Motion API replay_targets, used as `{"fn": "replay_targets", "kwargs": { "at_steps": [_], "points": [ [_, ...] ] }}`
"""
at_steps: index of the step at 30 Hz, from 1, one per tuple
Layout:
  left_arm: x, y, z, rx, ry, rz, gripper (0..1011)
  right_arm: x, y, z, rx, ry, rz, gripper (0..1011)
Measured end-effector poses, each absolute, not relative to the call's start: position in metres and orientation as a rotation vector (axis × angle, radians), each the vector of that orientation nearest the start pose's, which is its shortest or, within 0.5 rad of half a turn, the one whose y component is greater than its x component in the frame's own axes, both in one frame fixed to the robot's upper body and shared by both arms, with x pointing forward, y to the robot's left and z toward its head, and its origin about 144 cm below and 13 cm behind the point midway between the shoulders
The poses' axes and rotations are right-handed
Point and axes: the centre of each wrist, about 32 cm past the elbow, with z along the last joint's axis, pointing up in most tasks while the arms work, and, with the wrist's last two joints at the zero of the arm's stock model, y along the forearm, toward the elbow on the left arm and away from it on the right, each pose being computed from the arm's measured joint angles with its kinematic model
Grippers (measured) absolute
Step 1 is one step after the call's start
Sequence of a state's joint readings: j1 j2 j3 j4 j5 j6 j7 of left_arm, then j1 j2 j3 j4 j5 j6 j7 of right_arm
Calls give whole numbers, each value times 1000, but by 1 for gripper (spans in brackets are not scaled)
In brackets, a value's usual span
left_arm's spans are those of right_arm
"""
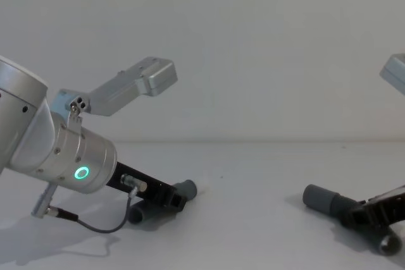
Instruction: Use both hands to pick up one end of the pipe from the table, align the ends, and insert them.
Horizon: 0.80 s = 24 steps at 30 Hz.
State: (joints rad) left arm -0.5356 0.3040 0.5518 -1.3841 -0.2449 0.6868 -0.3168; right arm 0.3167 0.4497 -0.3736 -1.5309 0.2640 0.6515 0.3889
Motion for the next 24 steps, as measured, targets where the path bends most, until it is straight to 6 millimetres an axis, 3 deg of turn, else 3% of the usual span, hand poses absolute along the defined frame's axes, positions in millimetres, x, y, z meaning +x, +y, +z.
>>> {"fn": "replay_targets", "kwargs": {
  "at_steps": [14, 24],
  "points": [
    [566, 176, 1238, 586, 174, 876, 357, 524, -257, 1214, -566, 234, -932, 283],
    [565, 172, 1252, 527, 113, 836, 357, 524, -258, 1217, -514, 170, -914, 283]
  ]
}}
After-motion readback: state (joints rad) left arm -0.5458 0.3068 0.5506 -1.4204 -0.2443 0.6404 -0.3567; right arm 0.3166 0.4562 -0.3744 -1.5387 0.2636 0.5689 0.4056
